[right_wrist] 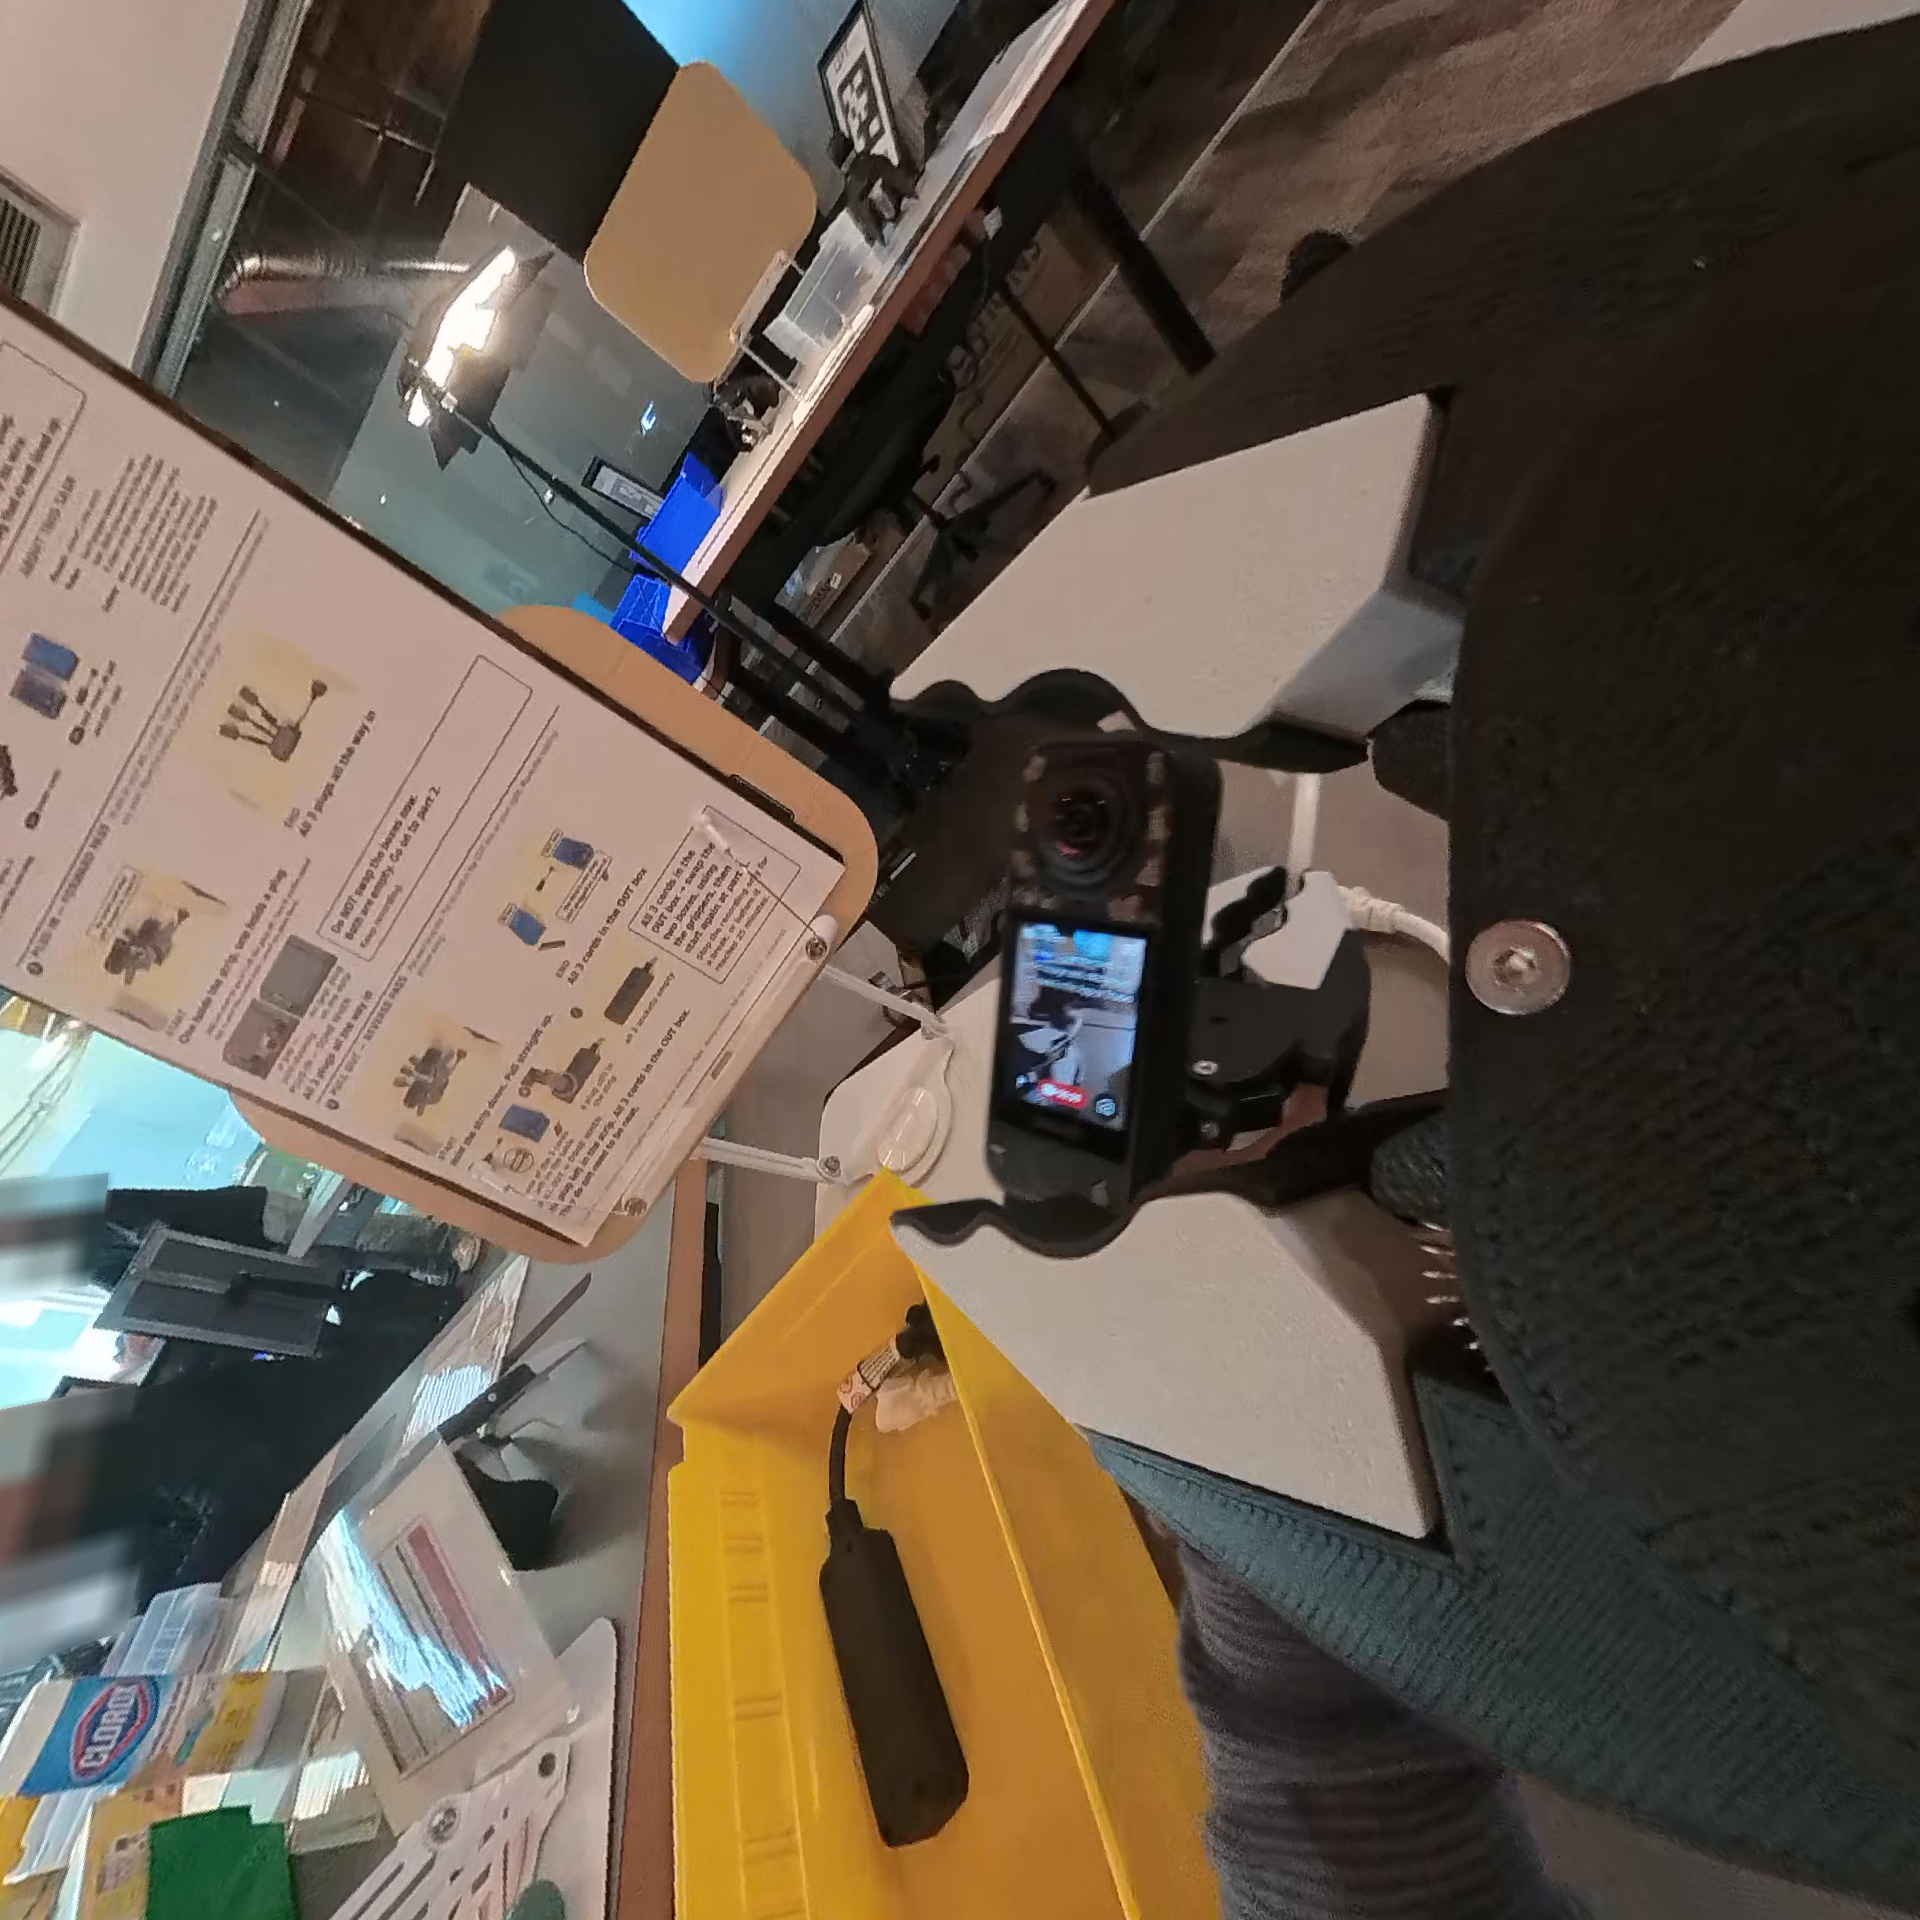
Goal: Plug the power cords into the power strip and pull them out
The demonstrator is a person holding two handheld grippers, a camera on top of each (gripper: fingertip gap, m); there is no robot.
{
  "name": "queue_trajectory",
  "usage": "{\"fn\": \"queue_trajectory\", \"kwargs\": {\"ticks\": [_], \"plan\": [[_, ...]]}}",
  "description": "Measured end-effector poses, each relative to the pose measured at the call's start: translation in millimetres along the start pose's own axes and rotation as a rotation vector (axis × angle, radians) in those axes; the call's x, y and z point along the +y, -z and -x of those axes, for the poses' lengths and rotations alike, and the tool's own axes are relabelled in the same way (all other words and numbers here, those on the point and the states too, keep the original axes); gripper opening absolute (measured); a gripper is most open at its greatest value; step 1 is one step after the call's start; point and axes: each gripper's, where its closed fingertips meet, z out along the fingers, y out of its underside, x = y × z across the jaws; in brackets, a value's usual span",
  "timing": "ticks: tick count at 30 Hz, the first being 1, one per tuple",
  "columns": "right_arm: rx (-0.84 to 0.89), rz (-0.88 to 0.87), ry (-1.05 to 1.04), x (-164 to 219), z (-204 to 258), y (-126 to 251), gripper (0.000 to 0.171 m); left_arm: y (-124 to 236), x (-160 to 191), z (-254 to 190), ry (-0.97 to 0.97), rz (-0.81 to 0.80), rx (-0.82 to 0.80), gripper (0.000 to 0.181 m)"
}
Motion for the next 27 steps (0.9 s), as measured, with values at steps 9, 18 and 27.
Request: {"fn": "queue_trajectory", "kwargs": {"ticks": [9,18,27], "plan": [[-0.053,-0.005,0.004,-2.2,14.9,-2.8,0.092,-1.0,10.4,-19.5,0.151,-0.028,0.020,0.026],[-0.175,-0.152,-0.068,-33.3,35.2,17.4,0.093,111.0,-6.6,-11.9,0.331,-0.266,0.033,0.008],[-0.184,-0.064,0.014,-21.5,63.7,1.4,0.091,238.7,115.7,52.8,0.479,-0.226,-0.279,0.028]]}}
